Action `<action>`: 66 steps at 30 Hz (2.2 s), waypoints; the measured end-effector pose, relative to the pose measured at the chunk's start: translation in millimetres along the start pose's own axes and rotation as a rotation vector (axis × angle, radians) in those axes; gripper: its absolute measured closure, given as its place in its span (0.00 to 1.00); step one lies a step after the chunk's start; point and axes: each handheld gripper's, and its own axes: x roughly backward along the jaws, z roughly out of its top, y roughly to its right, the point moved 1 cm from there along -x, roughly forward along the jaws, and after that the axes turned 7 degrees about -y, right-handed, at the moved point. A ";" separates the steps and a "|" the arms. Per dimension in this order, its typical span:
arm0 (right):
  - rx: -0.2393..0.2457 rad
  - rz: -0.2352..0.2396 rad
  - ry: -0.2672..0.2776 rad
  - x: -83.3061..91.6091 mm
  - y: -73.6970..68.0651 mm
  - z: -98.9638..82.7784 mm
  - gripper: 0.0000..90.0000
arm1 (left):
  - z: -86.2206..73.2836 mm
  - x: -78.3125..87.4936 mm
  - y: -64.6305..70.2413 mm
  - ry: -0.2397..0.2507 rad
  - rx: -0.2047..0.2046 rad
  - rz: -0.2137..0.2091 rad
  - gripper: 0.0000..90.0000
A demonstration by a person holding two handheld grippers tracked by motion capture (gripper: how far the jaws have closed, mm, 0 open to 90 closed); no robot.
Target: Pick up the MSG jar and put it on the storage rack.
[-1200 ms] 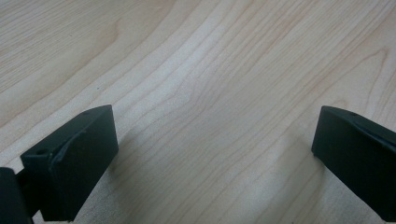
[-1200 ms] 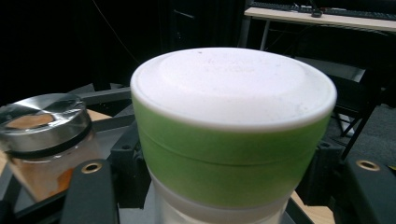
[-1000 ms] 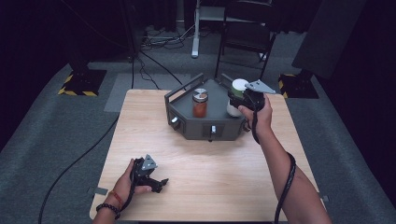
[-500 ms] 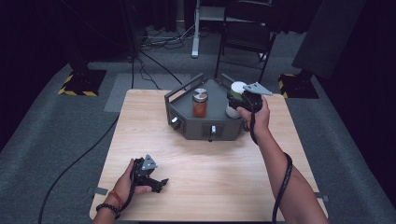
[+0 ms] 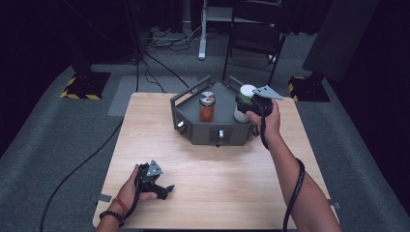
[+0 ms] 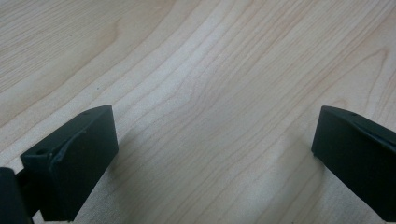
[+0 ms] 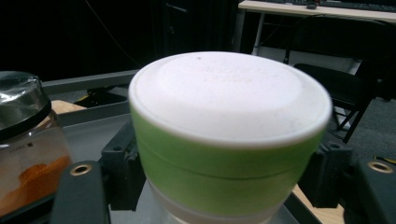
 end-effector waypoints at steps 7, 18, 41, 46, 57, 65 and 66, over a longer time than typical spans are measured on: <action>0.030 -0.012 -0.001 1.3 -2.0 -2.8 0.25 | -0.1 -0.1 0.0 0.000 0.001 -0.001 0.00; 0.102 -0.040 -0.004 11.5 -7.8 -3.4 0.06 | 0.0 0.0 0.0 0.000 0.000 0.000 0.00; 0.111 0.030 0.024 41.8 7.7 -26.3 0.04 | 0.1 -0.1 -0.4 0.000 -0.001 -0.002 0.00; 0.111 0.054 0.029 47.2 11.4 -37.0 0.03 | 0.0 -0.1 -0.4 0.000 0.000 -0.002 0.00; 0.141 0.108 0.008 61.3 14.0 -63.6 0.03 | 0.0 -0.1 -0.3 0.000 0.000 -0.002 0.00; 0.148 0.143 -0.025 66.0 15.9 -85.8 0.03 | 0.0 -0.1 -0.2 0.000 0.000 -0.002 0.00; 0.153 0.145 -0.028 66.2 15.7 -87.8 0.03 | 0.0 -0.1 -0.1 0.001 0.001 -0.001 0.00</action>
